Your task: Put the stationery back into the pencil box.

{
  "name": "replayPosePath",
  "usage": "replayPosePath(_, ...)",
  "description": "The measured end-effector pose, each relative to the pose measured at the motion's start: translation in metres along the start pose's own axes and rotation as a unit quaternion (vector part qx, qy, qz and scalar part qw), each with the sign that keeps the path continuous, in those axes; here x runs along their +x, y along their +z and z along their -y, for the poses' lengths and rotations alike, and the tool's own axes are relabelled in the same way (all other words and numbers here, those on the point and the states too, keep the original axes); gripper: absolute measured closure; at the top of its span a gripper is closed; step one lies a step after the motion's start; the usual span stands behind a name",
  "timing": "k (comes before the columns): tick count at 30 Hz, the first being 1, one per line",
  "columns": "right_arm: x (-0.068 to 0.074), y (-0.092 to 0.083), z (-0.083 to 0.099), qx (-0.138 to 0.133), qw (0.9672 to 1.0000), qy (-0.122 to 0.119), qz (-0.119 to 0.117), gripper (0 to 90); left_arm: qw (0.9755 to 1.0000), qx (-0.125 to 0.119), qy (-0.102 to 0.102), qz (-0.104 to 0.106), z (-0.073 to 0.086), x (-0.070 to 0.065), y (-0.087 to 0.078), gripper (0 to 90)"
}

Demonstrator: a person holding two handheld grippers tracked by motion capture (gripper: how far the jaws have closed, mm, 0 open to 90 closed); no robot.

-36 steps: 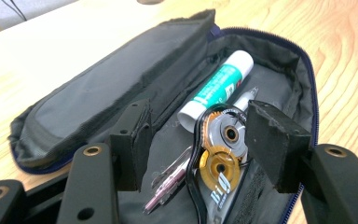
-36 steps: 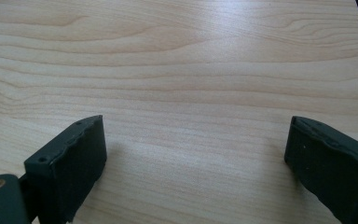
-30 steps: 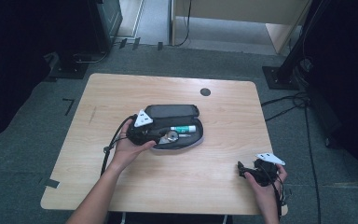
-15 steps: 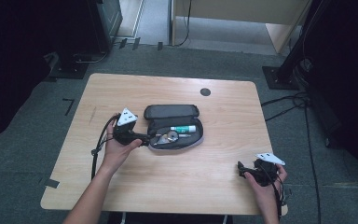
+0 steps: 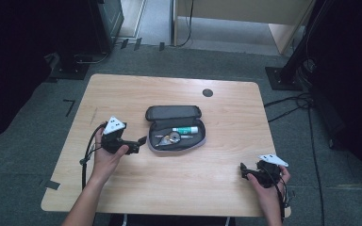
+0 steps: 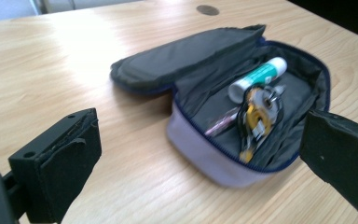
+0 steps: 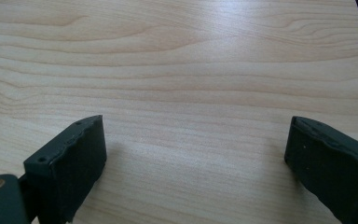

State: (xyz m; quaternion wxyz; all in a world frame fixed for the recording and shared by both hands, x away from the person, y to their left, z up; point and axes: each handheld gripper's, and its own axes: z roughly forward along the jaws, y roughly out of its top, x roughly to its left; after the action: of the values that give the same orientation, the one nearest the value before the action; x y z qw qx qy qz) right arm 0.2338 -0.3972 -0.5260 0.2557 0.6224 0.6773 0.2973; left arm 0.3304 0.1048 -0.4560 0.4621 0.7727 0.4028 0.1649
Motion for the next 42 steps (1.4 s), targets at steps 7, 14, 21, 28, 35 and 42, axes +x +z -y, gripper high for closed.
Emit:
replayPosePath(7,0.0,0.0,0.0,0.002,1.0,0.001,-0.001,3.6,0.9997,0.01,-0.014,-0.02,0.021,0.011,-0.014,0.0)
replayPosePath(14,0.0,0.001,-0.001,0.009,1.0,0.002,0.002,0.0,0.9988,0.022,-0.026,-0.036,0.042,0.021,-0.03,0.0)
replayPosePath(21,0.0,0.001,-0.001,0.009,1.0,0.002,0.001,0.0,0.9968,0.035,-0.04,-0.059,0.063,0.028,-0.043,0.0)
replayPosePath(28,0.002,0.001,0.0,0.009,0.9998,-0.012,-0.013,0.0,0.9929,0.059,-0.039,-0.096,0.082,0.035,-0.053,0.0)
replayPosePath(35,0.002,0.001,0.0,0.009,0.9998,-0.01,-0.014,0.0,0.9863,0.084,-0.05,-0.133,0.096,0.043,-0.064,0.0)
replayPosePath(42,0.002,0.001,0.0,0.01,0.9999,-0.008,-0.01,0.0,0.9791,0.116,-0.054,-0.159,0.109,0.052,-0.076,0.0)
